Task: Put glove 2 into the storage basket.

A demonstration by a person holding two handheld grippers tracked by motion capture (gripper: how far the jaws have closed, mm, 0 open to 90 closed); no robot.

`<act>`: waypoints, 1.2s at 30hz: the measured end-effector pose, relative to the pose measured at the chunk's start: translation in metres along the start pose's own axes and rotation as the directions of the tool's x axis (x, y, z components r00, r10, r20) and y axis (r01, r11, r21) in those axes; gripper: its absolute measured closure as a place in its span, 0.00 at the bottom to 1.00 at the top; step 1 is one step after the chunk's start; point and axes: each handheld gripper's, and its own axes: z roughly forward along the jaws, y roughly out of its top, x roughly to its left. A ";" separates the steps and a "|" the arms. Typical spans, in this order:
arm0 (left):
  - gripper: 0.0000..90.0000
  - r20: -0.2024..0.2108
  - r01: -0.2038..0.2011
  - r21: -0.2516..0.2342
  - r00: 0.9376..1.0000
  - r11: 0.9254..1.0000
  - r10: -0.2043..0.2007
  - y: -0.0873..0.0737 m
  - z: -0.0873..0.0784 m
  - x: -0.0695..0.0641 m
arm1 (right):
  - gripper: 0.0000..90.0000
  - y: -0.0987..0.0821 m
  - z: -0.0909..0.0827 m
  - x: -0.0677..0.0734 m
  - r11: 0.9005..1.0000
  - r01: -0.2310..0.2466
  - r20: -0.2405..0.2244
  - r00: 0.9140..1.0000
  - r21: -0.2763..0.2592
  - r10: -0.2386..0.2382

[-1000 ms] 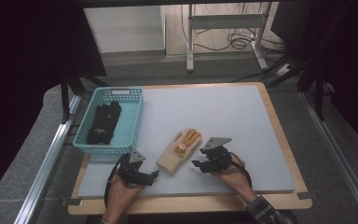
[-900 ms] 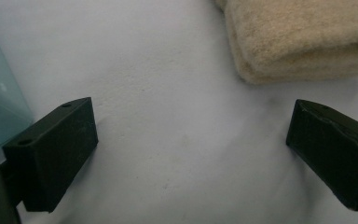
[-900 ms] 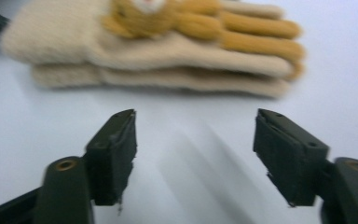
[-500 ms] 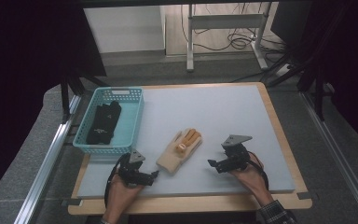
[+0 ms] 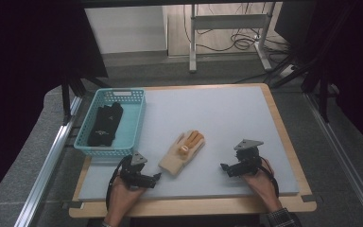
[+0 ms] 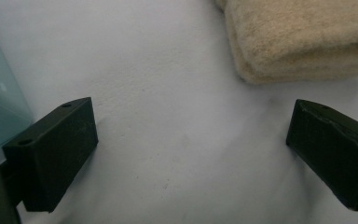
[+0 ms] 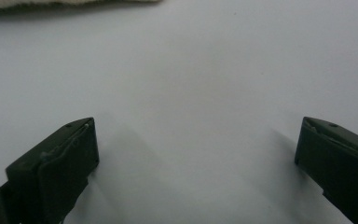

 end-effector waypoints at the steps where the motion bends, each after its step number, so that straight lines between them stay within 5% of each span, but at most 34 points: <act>1: 0.03 0.000 0.000 0.000 1.000 1.000 0.000 0.000 0.000 0.000 | 0.00 0.000 0.000 0.001 1.000 0.008 0.006 1.000 0.002 -0.008; 18: 0.03 0.010 -0.003 0.025 1.000 1.000 0.003 0.004 -0.001 0.000 | 0.00 -0.001 0.000 0.001 1.000 0.006 0.004 1.000 -0.004 -0.006; 22: 0.04 0.064 -0.003 0.004 0.998 1.000 0.002 0.011 -0.006 -0.004 | 0.00 -0.001 0.000 0.001 1.000 0.006 0.005 1.000 -0.005 -0.006; 29: 0.02 0.099 -0.033 -0.005 0.995 0.999 0.034 0.043 -0.008 -0.017 | 0.01 -0.001 0.000 0.001 1.000 0.007 0.007 1.000 -0.007 -0.007; 36: 0.01 0.110 -0.042 0.045 0.993 0.998 0.037 0.081 0.016 -0.028 | 0.01 -0.001 0.000 0.002 1.000 0.009 0.006 1.000 -0.008 -0.009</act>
